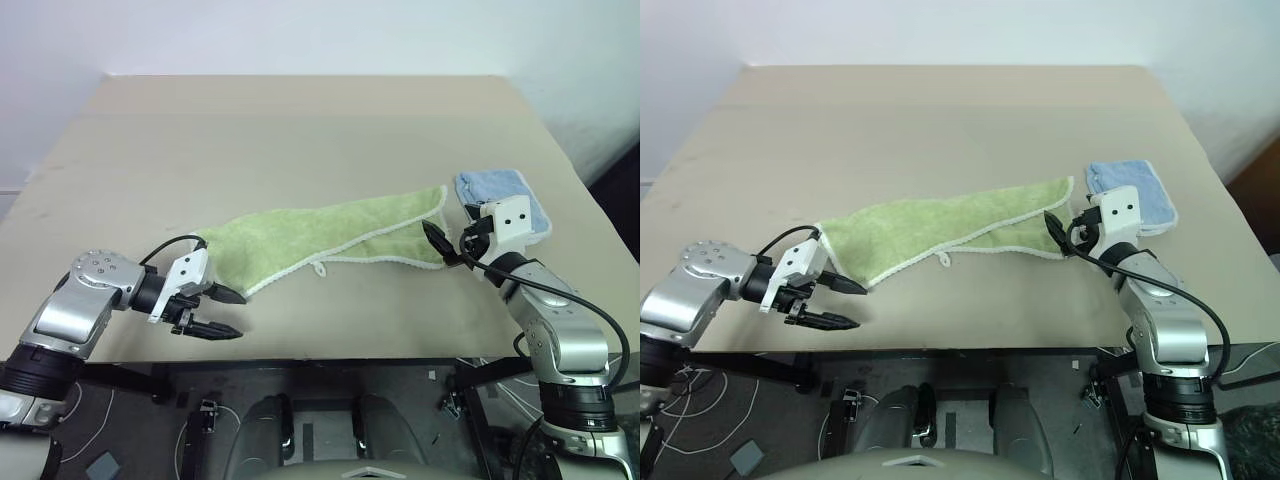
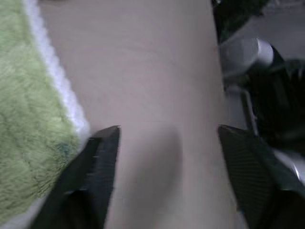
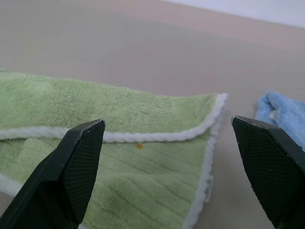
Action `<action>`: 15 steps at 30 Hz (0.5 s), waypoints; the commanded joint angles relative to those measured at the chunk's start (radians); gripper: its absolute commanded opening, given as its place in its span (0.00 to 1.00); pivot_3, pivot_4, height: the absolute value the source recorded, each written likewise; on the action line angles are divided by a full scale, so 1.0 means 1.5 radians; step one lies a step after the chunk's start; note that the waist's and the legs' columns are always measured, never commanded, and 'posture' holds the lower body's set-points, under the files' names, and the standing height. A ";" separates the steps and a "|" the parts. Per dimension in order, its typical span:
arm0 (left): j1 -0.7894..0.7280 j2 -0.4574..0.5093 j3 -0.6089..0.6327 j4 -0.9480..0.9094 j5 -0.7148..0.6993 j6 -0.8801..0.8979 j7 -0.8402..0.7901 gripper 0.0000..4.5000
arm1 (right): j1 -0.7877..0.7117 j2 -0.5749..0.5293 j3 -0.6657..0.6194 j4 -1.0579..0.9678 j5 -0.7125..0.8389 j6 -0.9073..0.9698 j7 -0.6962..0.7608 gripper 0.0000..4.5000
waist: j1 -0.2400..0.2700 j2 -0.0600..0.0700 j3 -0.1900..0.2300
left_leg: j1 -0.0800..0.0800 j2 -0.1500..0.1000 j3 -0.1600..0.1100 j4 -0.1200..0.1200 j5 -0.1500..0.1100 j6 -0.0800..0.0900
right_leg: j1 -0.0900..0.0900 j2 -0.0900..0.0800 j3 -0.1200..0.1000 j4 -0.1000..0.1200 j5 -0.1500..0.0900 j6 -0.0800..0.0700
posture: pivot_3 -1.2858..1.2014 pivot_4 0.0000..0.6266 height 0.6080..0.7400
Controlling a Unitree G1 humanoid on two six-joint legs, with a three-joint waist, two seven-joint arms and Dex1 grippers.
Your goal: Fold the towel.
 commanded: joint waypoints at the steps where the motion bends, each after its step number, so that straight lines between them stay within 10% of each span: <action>1: -0.031 -0.005 -0.010 0.027 0.026 -0.046 -0.013 0.99 | -0.006 0.007 -0.005 -0.015 0.000 -0.014 -0.001 1.00 | 0.000 0.000 0.000 | 0.000 0.000 0.003 -0.001 0.000 0.000 | 0.000 -0.001 0.000 0.000 0.000 0.000 | 0.52 0.24 1.00; 15: -0.119 -0.017 -0.017 0.152 0.087 -0.177 -0.031 0.99 | 0.014 0.030 -0.005 -0.016 -0.004 -0.027 -0.015 1.00 | 0.001 0.000 0.000 | -0.003 0.000 0.007 0.004 0.004 0.007 | 0.000 -0.002 -0.001 0.000 0.000 0.000 | 0.52 0.24 1.00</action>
